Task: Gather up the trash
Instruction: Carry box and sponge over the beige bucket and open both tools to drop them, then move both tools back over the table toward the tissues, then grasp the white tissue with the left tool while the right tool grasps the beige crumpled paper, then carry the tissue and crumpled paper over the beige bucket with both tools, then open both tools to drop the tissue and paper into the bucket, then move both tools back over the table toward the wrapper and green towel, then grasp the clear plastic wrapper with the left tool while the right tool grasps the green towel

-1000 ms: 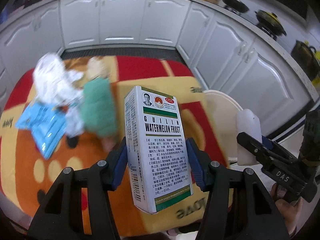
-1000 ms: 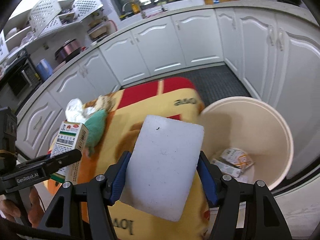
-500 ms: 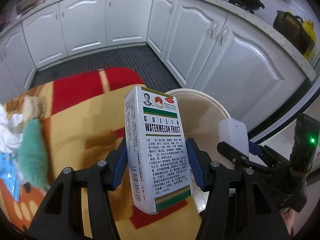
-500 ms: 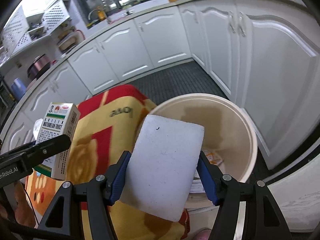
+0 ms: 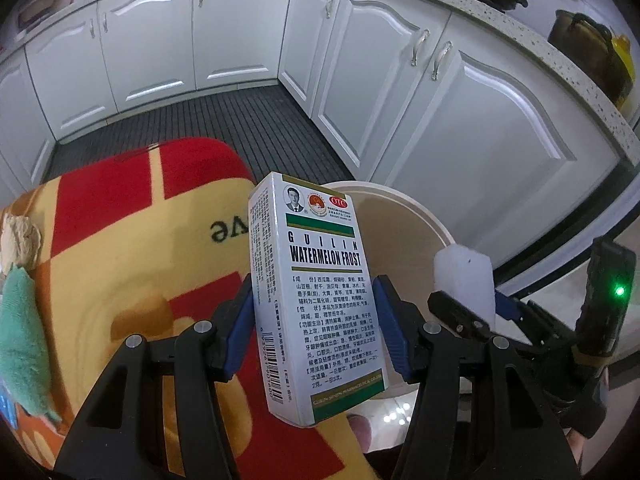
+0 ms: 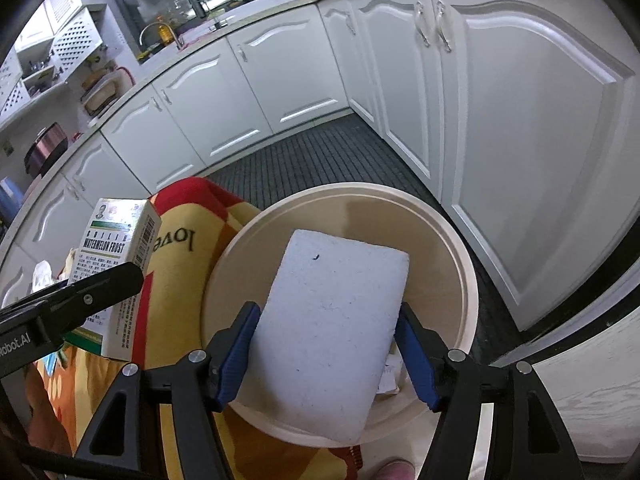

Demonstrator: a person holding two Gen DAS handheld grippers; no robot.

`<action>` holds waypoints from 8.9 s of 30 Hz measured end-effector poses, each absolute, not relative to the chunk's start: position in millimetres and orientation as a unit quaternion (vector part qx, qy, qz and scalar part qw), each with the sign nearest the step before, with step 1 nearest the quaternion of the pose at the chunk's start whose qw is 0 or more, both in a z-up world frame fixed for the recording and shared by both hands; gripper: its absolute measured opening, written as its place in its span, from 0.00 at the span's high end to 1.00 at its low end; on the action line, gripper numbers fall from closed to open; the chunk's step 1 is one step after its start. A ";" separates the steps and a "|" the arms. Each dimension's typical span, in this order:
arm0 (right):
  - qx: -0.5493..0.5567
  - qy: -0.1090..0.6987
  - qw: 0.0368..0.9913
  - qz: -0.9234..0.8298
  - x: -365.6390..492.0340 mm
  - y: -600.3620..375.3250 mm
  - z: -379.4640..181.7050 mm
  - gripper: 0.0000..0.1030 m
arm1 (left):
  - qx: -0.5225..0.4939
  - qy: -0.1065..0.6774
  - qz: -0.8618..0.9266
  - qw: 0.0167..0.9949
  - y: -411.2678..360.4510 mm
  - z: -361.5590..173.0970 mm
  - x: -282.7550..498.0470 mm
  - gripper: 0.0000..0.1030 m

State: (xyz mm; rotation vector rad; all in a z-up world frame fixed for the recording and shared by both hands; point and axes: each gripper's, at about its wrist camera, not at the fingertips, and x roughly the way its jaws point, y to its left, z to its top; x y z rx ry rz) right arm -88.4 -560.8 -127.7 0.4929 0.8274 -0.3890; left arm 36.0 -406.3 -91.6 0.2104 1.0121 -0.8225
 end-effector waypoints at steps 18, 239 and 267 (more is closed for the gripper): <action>0.257 0.405 0.858 -0.185 -96.1 -549.8 -132.7 0.20 | 0.075 0.469 -0.365 0.801 -375.9 -87.2 35.5 0.26; 0.232 0.422 0.872 0.087 43.3 -342.4 -97.9 0.47 | -0.012 0.511 -0.192 0.838 -103.4 -87.4 89.2 0.55; 0.258 0.387 0.882 0.070 9.8 -391.2 -82.1 0.54 | 0.038 0.510 -0.231 0.827 -163.4 -113.3 119.0 0.81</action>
